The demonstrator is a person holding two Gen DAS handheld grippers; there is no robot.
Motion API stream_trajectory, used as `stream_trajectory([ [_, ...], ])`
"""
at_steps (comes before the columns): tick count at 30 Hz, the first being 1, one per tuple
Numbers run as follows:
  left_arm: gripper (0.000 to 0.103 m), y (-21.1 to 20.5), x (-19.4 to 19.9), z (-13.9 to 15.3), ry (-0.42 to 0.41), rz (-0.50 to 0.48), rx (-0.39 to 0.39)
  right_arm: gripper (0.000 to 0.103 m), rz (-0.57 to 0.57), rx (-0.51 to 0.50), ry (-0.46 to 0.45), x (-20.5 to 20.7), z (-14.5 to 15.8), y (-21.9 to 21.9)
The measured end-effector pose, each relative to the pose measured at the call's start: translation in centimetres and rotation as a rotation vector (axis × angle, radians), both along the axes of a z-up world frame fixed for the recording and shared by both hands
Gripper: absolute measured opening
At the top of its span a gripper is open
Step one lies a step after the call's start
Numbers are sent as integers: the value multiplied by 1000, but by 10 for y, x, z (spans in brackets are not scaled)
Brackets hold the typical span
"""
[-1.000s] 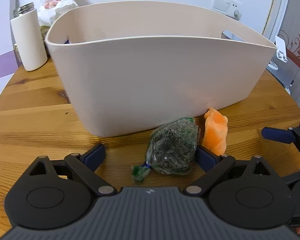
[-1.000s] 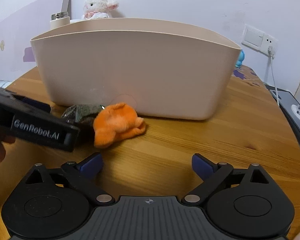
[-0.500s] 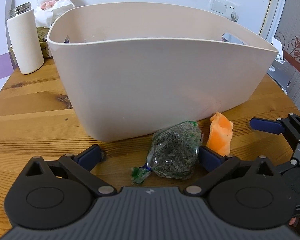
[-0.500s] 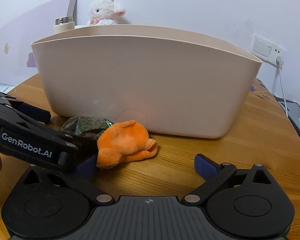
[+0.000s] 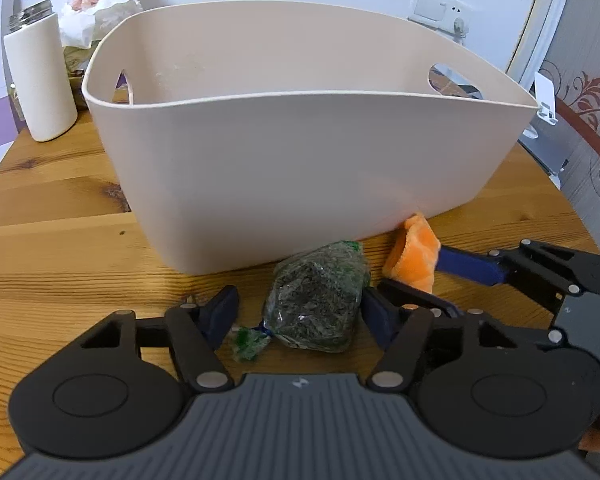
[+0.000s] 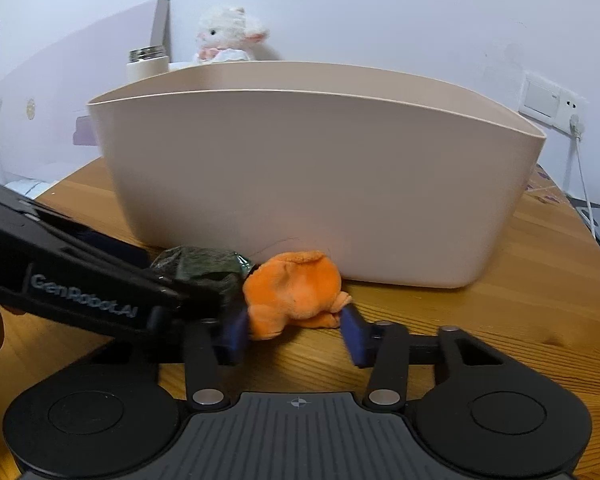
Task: Organize objects
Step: 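Lift both items over the basket and release them inside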
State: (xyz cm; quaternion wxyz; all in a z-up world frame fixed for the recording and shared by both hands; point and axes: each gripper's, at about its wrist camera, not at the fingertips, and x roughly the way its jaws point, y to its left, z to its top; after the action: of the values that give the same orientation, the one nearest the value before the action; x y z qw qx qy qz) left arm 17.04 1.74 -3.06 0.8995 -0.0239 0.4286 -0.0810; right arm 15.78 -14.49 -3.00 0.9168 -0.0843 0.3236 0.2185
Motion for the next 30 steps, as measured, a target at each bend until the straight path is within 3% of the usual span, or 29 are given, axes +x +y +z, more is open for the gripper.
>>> stream_trajectory([
  [2, 54, -1, 0, 1, 0, -9, -7, 17, 7, -4, 2, -3, 0, 1],
  [3, 54, -1, -1, 1, 6, -10, -6, 8, 5, -11, 0, -4, 0, 2],
  [4, 53, -1, -2, 1, 7, -6, -5, 7, 4, -21, -3, -5, 0, 3],
  [15, 51, 9, -18, 7, 3, 15, -11, 6, -33, -25, -19, -18, 10, -11],
  [30, 51, 28, -56, 71, -173, 5, -16, 6, -66, 1, -171, -45, 70, -30],
])
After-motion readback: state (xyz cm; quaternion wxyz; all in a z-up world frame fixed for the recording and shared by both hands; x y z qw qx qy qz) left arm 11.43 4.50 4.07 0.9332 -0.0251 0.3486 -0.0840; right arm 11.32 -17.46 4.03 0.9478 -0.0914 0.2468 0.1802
